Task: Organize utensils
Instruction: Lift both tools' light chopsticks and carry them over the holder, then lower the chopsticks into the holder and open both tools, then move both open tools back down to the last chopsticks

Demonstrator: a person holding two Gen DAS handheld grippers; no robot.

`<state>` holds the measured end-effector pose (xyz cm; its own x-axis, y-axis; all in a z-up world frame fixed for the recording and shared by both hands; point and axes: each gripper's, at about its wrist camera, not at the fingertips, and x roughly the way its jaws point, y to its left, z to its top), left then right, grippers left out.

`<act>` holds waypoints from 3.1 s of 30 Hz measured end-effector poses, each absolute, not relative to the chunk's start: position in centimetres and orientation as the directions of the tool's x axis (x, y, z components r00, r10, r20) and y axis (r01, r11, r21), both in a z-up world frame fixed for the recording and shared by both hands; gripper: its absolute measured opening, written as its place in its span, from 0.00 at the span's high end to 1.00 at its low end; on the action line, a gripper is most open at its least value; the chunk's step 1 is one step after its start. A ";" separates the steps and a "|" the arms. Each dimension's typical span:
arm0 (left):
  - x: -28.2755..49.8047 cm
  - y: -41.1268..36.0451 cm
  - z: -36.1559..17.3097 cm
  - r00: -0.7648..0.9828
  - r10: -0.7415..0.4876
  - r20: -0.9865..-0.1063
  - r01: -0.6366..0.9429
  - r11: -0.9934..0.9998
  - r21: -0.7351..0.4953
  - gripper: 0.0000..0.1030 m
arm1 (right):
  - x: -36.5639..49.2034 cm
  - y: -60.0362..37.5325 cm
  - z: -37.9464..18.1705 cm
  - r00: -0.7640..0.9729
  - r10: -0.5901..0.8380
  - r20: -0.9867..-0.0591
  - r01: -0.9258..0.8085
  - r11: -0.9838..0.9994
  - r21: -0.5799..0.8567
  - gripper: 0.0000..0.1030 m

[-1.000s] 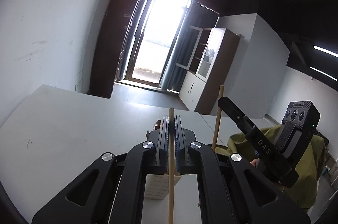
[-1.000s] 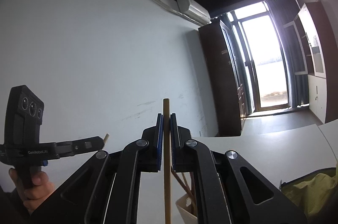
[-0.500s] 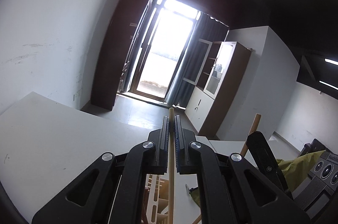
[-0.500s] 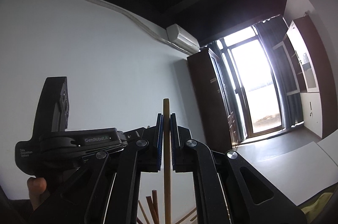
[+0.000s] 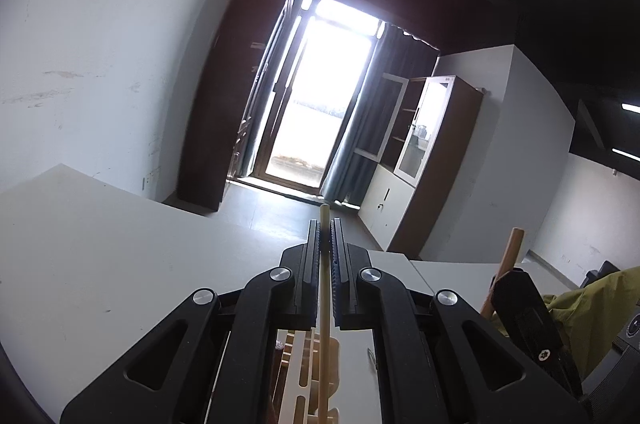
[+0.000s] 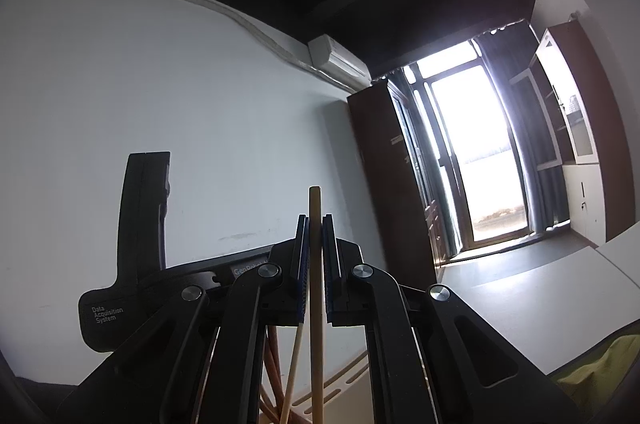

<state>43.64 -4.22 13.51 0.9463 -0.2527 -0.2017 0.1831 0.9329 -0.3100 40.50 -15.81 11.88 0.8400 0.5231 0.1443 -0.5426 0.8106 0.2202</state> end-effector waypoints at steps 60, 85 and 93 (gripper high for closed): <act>23.1 6.1 4.6 0.791 0.054 -0.610 0.023 0.993 0.117 0.06 | 26.1 -11.3 7.9 0.767 0.582 -0.271 -0.542 0.813 0.213 0.16; 22.2 6.3 -8.3 0.554 0.038 -0.831 0.160 0.976 0.151 0.33 | 26.1 0.5 -7.0 0.521 0.287 -0.804 -0.548 0.834 -0.057 0.62; 21.8 5.8 -8.1 0.537 -0.045 -0.842 0.214 0.973 0.085 0.72 | 26.3 1.0 -8.3 0.482 0.318 -0.816 -0.587 0.809 -0.031 0.82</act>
<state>21.78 5.83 -8.09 0.5374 -0.0447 -0.8421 0.2143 0.9731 0.0851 26.33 1.05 -8.25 0.4818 0.3183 -0.8164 -0.5871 0.8090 -0.0311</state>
